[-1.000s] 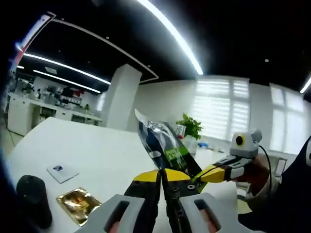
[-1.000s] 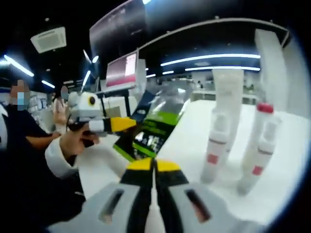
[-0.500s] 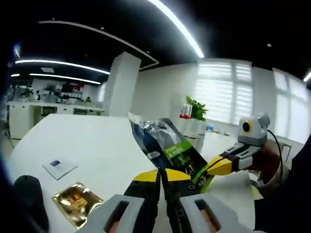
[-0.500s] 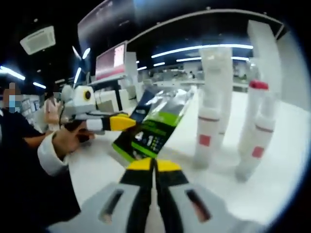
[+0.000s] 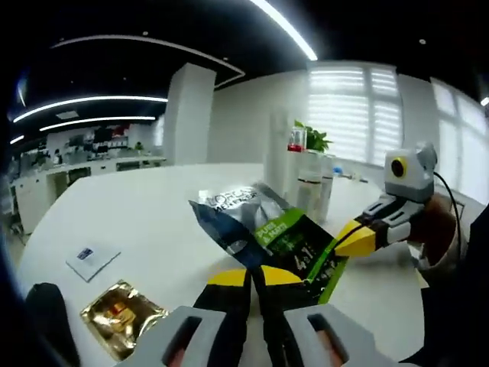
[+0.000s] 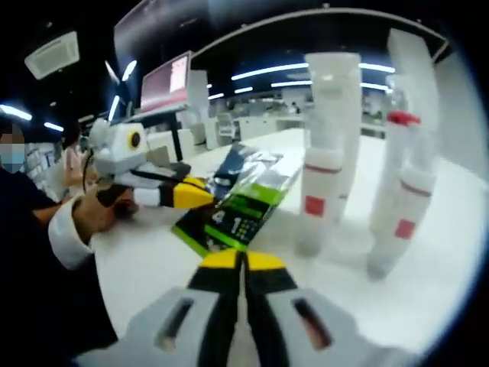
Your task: Arrange the skincare products in the storage area until every visible bottle or jar stands upright without overlapping.
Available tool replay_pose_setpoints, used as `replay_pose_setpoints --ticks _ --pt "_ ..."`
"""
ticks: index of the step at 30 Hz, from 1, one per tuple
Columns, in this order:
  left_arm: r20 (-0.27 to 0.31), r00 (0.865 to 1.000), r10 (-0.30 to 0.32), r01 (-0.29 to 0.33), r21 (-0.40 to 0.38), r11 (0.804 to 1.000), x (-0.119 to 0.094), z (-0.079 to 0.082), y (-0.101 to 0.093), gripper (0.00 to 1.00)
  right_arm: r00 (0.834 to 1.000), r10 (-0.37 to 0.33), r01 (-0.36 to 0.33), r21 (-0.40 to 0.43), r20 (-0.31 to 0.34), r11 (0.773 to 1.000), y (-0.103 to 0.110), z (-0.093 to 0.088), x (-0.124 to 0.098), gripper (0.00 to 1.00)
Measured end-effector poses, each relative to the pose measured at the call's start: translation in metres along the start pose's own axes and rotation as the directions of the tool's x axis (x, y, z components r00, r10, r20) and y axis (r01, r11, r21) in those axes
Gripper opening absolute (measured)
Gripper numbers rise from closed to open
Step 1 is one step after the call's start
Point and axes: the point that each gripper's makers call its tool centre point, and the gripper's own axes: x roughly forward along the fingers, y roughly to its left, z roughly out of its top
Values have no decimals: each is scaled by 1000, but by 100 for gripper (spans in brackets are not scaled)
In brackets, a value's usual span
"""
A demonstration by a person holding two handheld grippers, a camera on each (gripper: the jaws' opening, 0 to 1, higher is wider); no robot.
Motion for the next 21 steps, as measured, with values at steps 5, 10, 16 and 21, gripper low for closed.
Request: replay_pose_setpoints --ticks 5,10,16,21 --pt "-9 1000 22 -22 27 999 0 -2 0 4 1000 -15 15 -32 -10 999 3 -3 1 2" --pt "-44 998 39 -36 54 998 4 -10 2 5 999 -34 32 -59 -27 998 1 -7 1 3" --pt "-64 997 47 -41 98 994 6 -13 2 6 997 -66 61 -103 -45 993 -6 -8 1 4" --pt "-68 996 59 -50 126 991 6 -14 4 9 996 -72 66 -113 -44 991 -7 -8 1 4"
